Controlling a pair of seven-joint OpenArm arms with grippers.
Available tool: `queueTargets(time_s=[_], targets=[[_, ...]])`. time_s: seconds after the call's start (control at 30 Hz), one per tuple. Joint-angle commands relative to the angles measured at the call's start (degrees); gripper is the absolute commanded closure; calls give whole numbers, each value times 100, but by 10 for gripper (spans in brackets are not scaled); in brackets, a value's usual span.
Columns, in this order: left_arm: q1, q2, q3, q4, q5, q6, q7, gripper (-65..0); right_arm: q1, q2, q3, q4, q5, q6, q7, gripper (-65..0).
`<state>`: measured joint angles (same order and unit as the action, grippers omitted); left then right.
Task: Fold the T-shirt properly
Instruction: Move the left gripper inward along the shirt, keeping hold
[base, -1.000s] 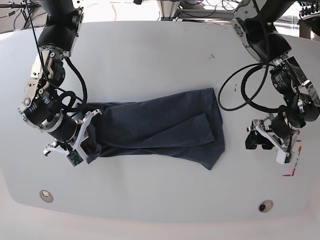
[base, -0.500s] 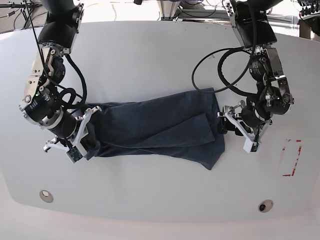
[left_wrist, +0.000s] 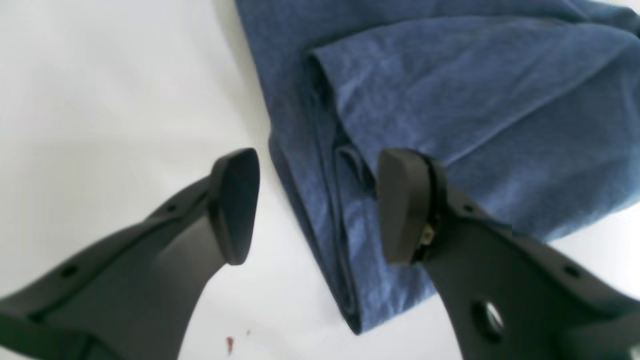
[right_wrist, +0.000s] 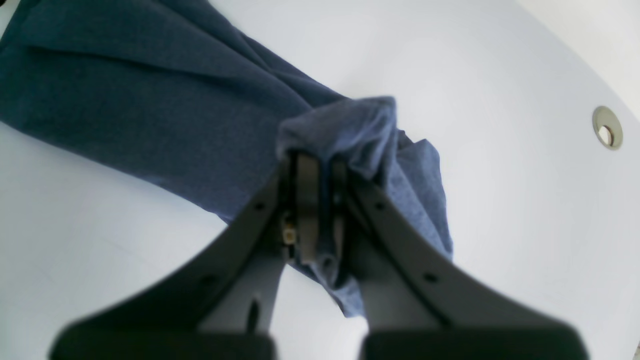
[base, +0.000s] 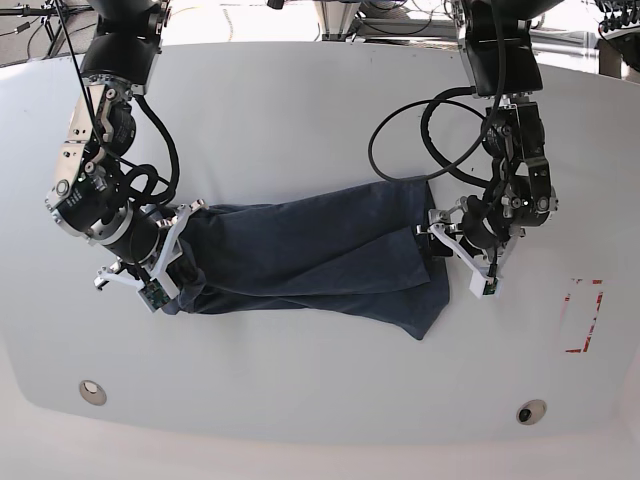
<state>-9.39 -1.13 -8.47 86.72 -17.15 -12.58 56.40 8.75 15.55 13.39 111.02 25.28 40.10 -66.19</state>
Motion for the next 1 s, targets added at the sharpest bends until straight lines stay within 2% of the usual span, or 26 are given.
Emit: queueTargets(time_s=[0.0, 0.57, 0.8, 0.97], targets=[[-182, 20, 139, -149, -92, -4, -247, -351, 52, 49, 37, 102, 52, -10, 197, 0], [-824, 82, 236, -1371, -118, -4, -713, -350, 17, 32, 143, 102, 61, -10, 215, 0], [-1123, 222, 245, -2012, -118, -12, -853, -350, 17, 32, 143, 102, 70, -10, 215, 0], [-1228, 354, 324, -2083, -109, -30, -853, -350, 17, 32, 143, 102, 79, -10, 215, 0]])
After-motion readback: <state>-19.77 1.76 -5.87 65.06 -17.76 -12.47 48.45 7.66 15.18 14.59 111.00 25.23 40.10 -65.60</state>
